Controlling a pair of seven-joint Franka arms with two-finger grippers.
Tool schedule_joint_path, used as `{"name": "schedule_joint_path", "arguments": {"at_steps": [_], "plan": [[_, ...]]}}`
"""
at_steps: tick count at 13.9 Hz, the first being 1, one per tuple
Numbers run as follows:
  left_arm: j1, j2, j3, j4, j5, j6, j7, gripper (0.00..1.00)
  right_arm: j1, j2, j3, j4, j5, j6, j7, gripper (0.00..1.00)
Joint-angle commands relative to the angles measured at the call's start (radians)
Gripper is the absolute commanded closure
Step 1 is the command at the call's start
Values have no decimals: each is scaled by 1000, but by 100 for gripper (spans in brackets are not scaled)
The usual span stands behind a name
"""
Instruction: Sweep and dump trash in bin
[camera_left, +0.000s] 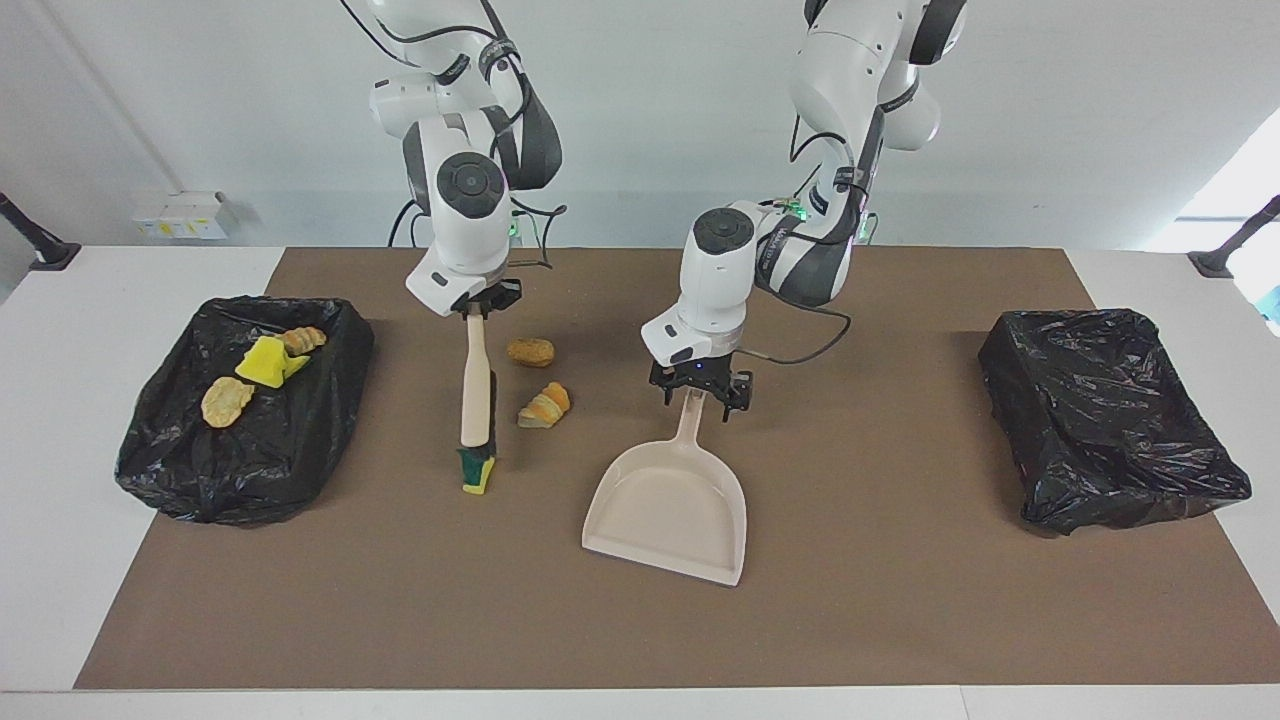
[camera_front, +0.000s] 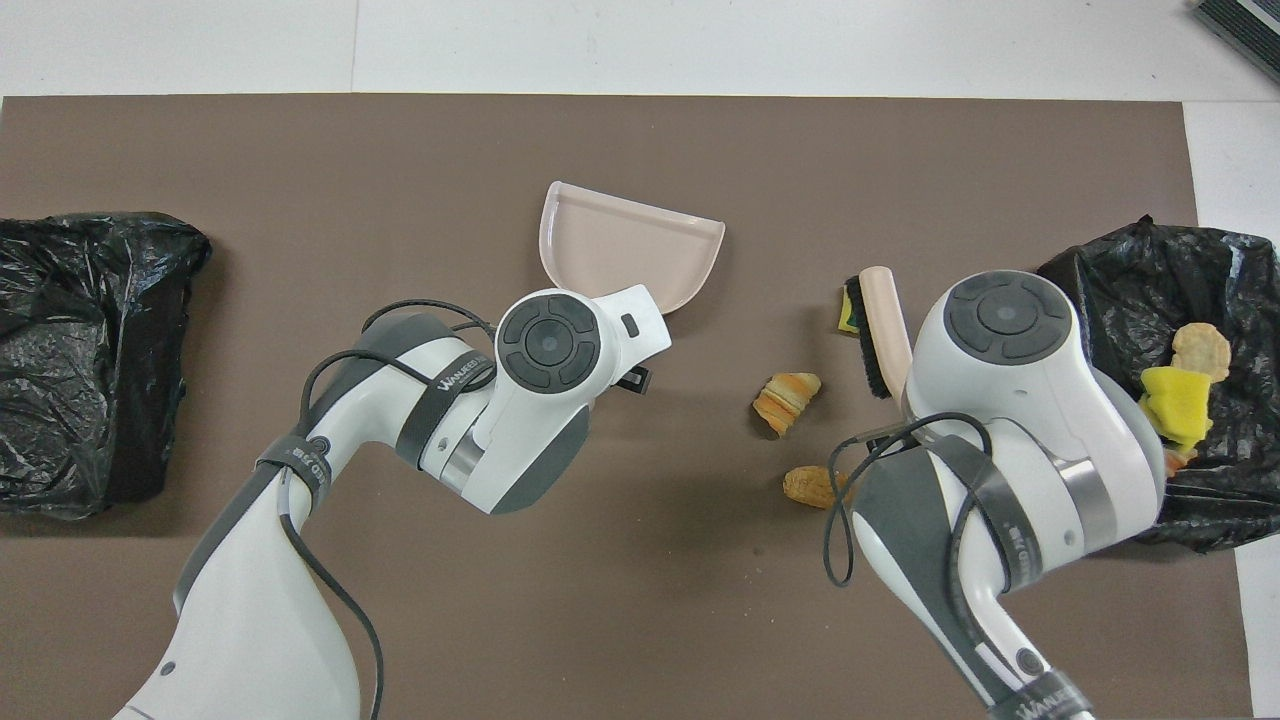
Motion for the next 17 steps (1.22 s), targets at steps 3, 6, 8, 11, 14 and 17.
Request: {"name": "schedule_joint_path", "arguments": {"at_steps": [3,6,8,11,14,17], "plan": [[6,-9,2,-9,-12,15,55,84,-97,119,7,76,-168,104,-214,100],[9,-12,5,-7,-1,-6,222,100,-84,101,11,13,-153,116,-233,100],[50,-24,5,-7,0,-17,341,100,-82,63,11,-51,-150,132,-312,100],[159,-84,4,-5,-1,-95,801,100,-81,11,11,-128,-102,159,-402,100],[226,-133,4,-5,-3,-196,1082,100,-75,-81,11,-189,-69,138,-475,100],[260,-167,4,-22,-3,-287,1320,100,-73,-184,10,-329,52,147,-472,100]]}}
